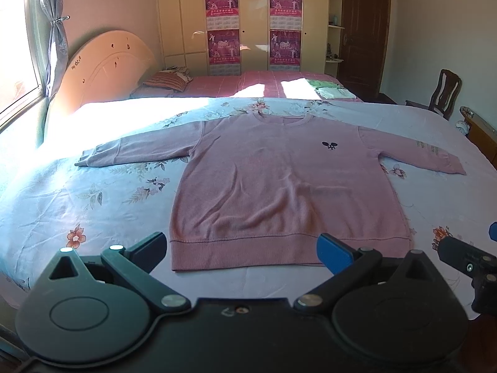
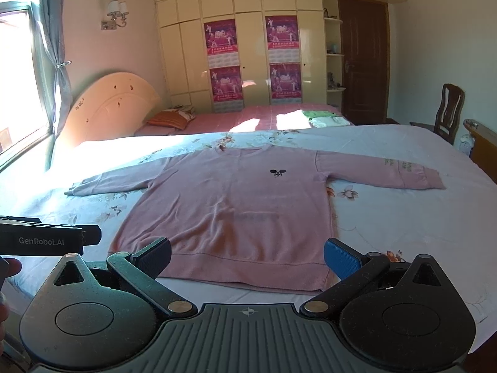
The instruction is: Fold small clothes
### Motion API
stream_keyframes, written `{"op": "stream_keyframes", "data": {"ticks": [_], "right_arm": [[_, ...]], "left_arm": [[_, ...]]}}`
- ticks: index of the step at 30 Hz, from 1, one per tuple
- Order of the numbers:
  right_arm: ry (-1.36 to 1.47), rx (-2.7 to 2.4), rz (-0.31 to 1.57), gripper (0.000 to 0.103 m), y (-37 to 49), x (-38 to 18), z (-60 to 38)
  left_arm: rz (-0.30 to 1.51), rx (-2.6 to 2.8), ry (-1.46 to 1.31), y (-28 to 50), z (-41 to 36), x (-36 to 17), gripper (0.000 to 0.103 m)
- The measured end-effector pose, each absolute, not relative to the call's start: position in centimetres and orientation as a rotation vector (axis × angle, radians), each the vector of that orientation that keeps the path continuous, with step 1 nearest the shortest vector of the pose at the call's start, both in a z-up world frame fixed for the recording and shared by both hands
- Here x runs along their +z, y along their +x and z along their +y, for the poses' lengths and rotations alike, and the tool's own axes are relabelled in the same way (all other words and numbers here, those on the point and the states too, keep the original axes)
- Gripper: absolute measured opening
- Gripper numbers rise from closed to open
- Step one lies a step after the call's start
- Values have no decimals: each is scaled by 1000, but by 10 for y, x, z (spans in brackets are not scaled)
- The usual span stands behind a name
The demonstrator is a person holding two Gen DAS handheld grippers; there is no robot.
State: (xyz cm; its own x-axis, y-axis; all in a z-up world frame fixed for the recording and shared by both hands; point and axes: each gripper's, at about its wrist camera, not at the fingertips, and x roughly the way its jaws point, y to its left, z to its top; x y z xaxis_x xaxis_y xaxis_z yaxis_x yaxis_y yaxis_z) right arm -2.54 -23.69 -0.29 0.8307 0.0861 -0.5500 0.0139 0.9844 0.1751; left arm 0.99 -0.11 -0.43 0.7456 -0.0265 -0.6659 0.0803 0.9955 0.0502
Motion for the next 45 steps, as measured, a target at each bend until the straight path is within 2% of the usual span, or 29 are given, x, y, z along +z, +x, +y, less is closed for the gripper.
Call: {"op": "stream_keyframes", "data": {"ticks": [45], "right_arm": [[166, 35, 608, 103, -19, -2, -235]], "left_arm": [[729, -43, 82, 18, -5, -7, 103]]}}
